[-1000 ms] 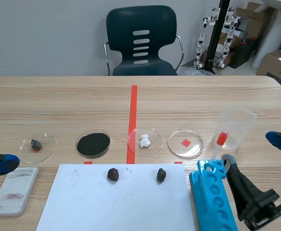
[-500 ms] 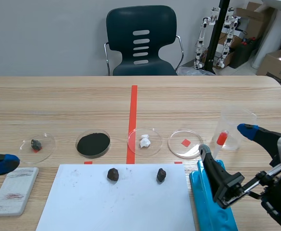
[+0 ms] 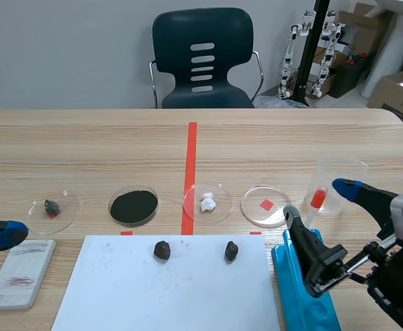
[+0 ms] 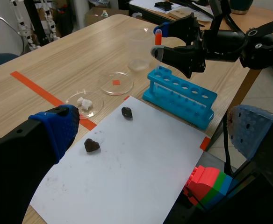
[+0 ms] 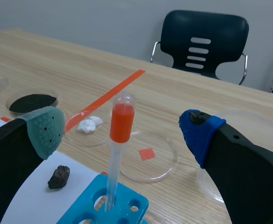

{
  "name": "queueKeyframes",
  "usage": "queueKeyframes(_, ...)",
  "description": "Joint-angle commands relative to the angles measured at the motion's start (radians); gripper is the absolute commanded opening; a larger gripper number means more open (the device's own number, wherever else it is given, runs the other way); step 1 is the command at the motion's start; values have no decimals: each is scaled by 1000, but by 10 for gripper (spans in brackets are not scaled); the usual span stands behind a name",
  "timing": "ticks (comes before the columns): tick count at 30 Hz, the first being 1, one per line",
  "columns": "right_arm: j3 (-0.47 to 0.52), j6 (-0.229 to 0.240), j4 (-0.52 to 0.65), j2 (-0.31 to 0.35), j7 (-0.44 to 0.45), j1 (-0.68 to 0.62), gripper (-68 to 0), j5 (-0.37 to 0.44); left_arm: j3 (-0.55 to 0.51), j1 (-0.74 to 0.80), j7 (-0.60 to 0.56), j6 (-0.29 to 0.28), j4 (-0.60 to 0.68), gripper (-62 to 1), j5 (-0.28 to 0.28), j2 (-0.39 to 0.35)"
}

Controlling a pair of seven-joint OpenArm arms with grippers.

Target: Pick up the dropper by the top with the right hand

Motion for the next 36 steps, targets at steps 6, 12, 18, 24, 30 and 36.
queueKeyframes(6, 5, 1, 21, 11, 14, -8, -252, 7, 4, 8, -16, -3, 8, 14, -10, 8)
queueKeyframes(12, 5, 0, 21, 11, 20, -8, -252, 7, 4, 8, -16, -3, 8, 14, -10, 8)
queueKeyframes(18, 5, 0, 21, 11, 33, -2, -252, 7, 4, 8, -16, -3, 8, 14, -10, 8)
queueKeyframes(24, 5, 0, 21, 11, 33, 1, -252, 7, 4, 8, -16, -3, 8, 14, -10, 8)
queueKeyframes(30, 5, 0, 21, 11, 33, 3, -252, 7, 4, 8, -16, -3, 8, 14, -10, 8)
queueKeyframes(36, 5, 0, 21, 11, 33, 3, -252, 6, 4, 8, -16, -3, 8, 14, -10, 8)
